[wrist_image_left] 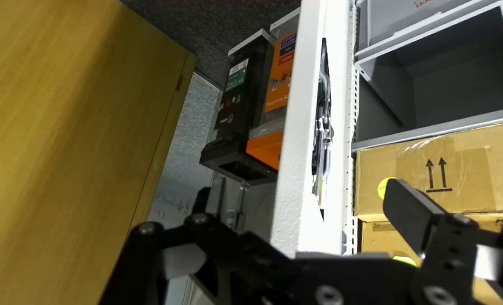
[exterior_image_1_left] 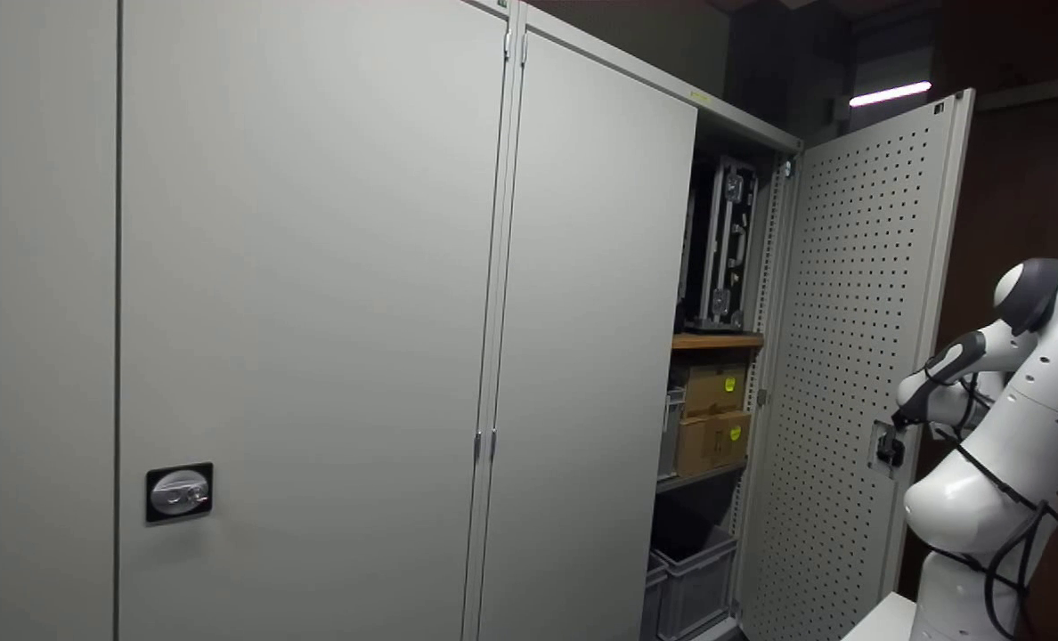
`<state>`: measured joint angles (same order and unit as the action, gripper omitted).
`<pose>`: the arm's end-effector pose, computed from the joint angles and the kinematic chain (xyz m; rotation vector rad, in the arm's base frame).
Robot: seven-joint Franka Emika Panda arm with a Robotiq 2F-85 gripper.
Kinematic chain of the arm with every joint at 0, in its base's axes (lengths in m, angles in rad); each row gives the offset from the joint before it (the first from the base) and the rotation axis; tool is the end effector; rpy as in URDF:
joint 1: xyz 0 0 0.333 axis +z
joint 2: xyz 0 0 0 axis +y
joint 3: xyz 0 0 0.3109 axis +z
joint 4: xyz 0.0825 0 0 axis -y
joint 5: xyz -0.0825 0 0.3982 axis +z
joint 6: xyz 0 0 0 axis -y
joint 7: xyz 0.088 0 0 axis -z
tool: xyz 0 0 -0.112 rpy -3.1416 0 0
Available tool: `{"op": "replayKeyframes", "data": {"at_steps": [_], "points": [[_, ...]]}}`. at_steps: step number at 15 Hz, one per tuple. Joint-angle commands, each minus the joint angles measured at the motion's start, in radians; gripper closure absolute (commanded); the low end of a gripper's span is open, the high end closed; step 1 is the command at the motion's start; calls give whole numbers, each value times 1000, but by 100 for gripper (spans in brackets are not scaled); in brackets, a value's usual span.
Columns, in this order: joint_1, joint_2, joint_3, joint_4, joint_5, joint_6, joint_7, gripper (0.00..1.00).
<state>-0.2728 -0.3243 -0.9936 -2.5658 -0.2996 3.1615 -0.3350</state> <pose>0.1679 -0.4677 0.4047 2.3695 -0.8863 0.8943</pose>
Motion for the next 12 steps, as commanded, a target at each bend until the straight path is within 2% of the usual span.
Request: {"op": "replayKeyframes", "data": {"at_steps": [1,8,12], "points": [[100,39,-81,48,13,35,-36,0],[258,20,-220,68,2,28,-81,0],[323,14,-275,74,-2,29,-99,0]]}}
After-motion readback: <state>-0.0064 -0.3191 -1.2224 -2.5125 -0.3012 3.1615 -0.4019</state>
